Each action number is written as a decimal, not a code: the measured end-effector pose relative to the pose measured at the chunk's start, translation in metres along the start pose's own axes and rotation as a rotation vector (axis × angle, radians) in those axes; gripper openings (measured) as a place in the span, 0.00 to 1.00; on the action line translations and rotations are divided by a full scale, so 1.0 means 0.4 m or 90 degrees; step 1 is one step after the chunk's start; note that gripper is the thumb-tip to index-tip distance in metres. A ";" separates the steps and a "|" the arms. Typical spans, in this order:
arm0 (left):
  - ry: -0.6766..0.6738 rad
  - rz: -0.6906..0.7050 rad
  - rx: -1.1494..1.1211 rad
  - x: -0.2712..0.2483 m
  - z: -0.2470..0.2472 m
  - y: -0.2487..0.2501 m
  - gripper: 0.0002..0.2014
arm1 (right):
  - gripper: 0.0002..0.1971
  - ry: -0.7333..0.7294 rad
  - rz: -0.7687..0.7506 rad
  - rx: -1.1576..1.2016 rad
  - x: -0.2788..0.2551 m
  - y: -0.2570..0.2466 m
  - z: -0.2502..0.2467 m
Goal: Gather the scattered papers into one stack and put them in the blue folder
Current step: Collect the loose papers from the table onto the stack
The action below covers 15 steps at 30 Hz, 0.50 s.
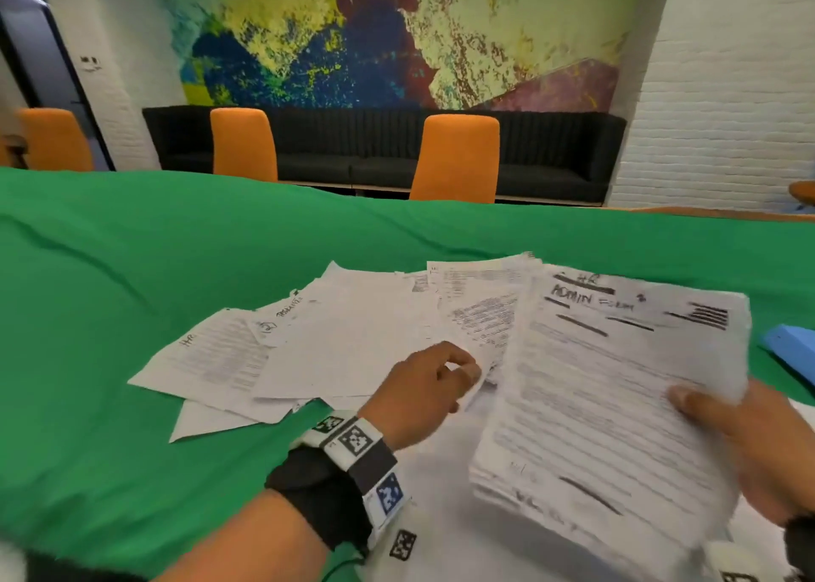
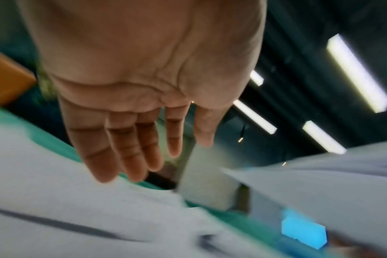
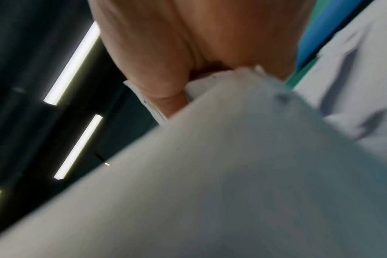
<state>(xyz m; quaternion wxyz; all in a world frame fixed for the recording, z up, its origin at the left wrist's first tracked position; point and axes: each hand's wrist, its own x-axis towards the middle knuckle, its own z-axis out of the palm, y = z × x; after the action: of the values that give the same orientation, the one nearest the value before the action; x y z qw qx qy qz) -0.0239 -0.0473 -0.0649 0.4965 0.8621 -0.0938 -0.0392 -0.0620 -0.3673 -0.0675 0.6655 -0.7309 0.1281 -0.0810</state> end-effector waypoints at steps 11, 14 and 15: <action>-0.095 -0.185 0.577 0.203 -0.231 -0.304 0.61 | 0.08 0.008 0.150 -0.118 0.091 0.172 -0.016; -0.158 -0.152 0.604 0.231 -0.221 -0.308 0.63 | 0.08 0.004 0.176 -0.091 0.099 0.178 -0.024; -0.193 -0.147 0.607 0.236 -0.217 -0.306 0.66 | 0.08 -0.004 0.182 -0.085 0.103 0.180 -0.028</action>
<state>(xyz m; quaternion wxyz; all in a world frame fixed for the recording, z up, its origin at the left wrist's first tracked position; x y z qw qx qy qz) 0.0977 0.0672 -0.1245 0.0215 0.9821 -0.0762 -0.1710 -0.0317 -0.3959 -0.1400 0.6203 -0.7484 0.2335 0.0258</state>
